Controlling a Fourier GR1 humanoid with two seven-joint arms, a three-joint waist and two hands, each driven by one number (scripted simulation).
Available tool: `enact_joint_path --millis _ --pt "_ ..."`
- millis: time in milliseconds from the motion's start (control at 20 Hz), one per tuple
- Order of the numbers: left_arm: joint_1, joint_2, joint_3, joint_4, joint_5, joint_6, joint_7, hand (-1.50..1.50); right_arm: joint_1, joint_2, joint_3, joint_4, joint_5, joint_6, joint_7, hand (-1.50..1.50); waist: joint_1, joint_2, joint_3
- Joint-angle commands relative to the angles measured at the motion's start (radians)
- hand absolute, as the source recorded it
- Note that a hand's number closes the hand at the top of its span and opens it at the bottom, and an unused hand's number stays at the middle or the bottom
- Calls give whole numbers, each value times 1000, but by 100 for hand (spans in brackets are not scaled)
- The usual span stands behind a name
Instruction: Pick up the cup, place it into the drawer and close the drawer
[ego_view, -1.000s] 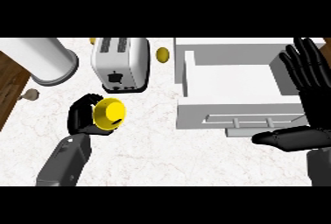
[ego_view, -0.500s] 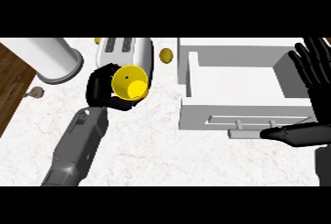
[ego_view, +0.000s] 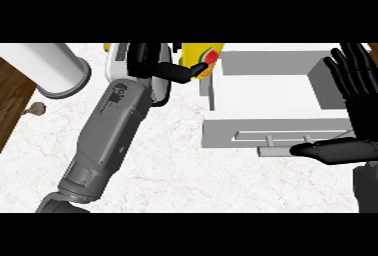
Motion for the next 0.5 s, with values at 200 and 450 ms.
enact_joint_path --millis 200,450 --pt "-285 -5 -134 127 85 225 267 150 -11 -20 -7 -11 -32 26 34 -150 -31 10 0" --pt "-383 -5 -207 315 133 288 280 150 -41 4 6 45 -20 23 -30 -150 -68 25 1"
